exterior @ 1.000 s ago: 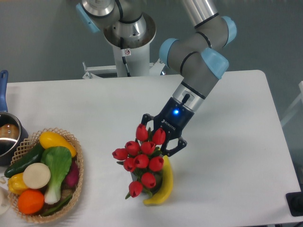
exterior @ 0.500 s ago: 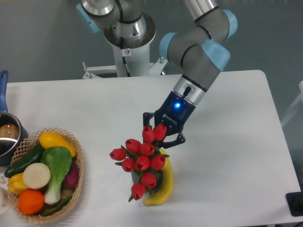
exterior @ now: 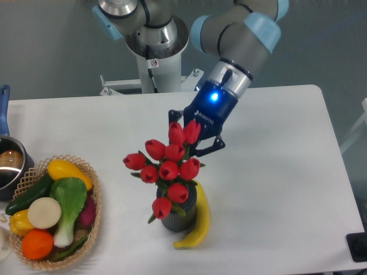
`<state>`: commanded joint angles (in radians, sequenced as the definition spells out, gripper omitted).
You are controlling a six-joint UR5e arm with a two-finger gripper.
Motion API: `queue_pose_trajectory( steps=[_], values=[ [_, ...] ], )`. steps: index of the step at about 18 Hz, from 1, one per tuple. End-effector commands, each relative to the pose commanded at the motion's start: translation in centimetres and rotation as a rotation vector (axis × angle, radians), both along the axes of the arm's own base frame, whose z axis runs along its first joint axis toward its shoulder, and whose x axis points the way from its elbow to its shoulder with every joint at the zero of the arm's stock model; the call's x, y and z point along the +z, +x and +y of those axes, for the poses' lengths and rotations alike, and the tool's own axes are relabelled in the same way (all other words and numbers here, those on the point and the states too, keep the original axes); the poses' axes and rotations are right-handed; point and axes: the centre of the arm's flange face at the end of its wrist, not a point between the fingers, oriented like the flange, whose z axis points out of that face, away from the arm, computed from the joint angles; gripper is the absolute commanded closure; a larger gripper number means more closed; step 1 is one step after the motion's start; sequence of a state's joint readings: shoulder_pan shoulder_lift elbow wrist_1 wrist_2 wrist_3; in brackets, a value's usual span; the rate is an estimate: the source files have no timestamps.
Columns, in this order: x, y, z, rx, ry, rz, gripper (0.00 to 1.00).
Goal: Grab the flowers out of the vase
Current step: 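Lift the tulip bunch up out of the grey vase, then carry the held tulips away from the vase and hold them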
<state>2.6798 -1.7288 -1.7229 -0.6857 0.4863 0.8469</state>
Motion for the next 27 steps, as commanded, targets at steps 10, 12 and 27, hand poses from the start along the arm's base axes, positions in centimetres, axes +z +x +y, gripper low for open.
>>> queue_pose_trajectory(
  steps=[10, 12, 27],
  values=[
    [8.4, -2.6, -1.2, 0.092, 0.058, 0.018, 1.0],
    [9.2, -2.5, -1.7, 0.093, 0.074, 0.017, 1.0],
    [6.3, -11.2, -11.4, 0.216, 0.069, 0.177, 1.0]
  ],
)
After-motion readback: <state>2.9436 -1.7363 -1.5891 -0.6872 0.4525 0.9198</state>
